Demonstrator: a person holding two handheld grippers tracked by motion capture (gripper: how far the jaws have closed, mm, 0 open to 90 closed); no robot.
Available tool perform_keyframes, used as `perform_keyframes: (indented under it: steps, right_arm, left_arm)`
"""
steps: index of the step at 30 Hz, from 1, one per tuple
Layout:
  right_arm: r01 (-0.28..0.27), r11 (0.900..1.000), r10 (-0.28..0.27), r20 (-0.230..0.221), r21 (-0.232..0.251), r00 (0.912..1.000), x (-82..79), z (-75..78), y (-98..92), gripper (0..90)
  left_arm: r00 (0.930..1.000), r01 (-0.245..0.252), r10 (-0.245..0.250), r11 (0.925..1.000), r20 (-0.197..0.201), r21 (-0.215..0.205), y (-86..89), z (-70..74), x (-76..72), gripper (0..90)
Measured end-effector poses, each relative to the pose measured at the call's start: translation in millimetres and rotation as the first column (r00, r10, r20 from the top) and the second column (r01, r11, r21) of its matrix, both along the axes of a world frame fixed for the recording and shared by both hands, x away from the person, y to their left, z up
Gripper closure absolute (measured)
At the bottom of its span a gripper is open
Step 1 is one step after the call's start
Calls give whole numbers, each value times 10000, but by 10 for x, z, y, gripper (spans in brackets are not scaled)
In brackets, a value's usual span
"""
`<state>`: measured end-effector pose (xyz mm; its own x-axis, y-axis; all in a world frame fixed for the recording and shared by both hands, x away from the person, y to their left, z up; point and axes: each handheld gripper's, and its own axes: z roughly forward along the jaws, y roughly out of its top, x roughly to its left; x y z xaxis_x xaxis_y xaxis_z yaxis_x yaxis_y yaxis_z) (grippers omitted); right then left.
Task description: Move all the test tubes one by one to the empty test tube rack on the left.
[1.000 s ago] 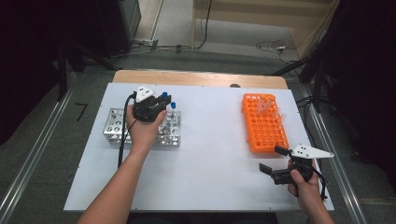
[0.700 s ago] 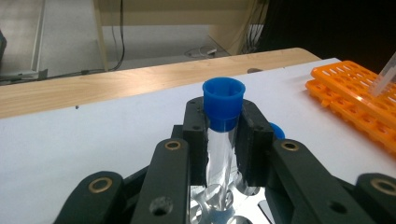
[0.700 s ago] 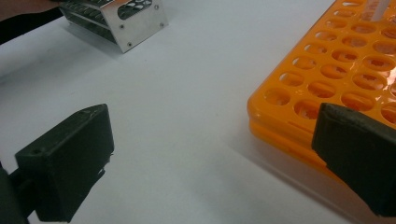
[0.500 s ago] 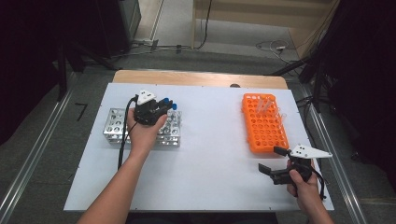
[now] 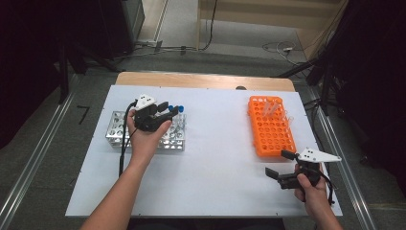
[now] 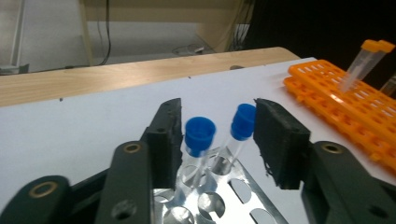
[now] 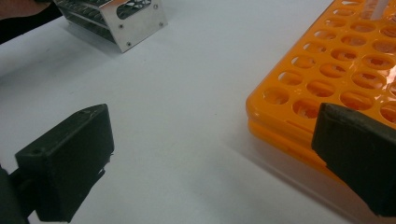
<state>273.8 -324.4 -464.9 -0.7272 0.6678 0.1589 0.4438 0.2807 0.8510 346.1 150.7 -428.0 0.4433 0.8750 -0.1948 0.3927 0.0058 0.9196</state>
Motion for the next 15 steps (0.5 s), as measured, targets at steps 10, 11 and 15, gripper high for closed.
perform_keyframes:
  steps: [10, 11, 15]
  right_arm:
    - [21, 10000, -21, -2, -24, 10000, 5, -2, 4, 0]
    - [23, 10000, -23, 4, -27, 10000, 4, -1, 6, 0]
    - [35, 10000, -35, 5, -19, 10000, 2, 1, 12, 0]
  left_arm:
    - [9965, 772, -772, 9970, 316, 6, -42, 88, -282, 155]
    - [9958, 860, -859, 9963, 306, -6, -45, 94, -307, 130]
    - [9935, 1073, -1073, 9942, 381, 33, -59, 117, -420, 61]
